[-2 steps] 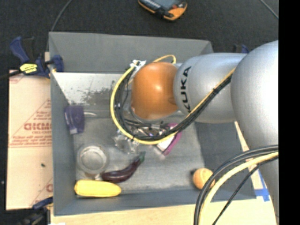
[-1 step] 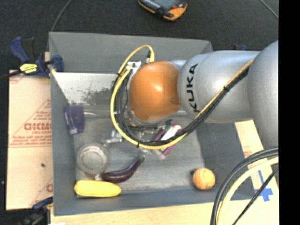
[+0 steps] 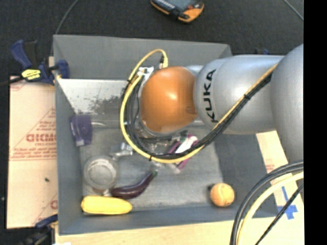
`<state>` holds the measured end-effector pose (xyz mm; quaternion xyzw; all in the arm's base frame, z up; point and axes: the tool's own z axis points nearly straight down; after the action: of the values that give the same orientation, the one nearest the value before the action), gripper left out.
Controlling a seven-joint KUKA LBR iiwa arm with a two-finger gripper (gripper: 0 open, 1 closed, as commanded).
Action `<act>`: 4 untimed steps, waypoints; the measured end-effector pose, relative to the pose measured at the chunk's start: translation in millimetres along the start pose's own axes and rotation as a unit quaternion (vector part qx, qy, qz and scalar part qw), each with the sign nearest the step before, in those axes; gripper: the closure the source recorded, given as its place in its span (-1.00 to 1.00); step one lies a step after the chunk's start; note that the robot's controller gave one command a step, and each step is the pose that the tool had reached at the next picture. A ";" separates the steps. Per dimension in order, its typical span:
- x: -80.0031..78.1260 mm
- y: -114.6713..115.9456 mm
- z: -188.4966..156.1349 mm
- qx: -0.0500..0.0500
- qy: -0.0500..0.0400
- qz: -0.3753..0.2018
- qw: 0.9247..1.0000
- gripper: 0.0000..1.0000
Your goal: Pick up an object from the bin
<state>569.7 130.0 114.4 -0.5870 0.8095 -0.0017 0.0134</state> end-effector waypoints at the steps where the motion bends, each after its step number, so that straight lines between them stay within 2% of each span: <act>1: 6.8 -6.5 1.9 0.002 -0.001 -0.046 0.999 -1.00; 2: 1.3 84.2 37.1 0.007 -0.005 -0.109 0.994 -1.00; 3: 1.8 79.8 36.4 0.006 -0.005 -0.115 0.993 -1.00; 4: -18.6 87.1 33.7 0.018 -0.009 -0.345 0.939 1.00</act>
Offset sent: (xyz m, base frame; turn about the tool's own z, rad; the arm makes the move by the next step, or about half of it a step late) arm -0.0843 0.0232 -0.0444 -0.2179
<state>493.5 175.2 79.5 -0.8296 0.5573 -0.0160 0.0299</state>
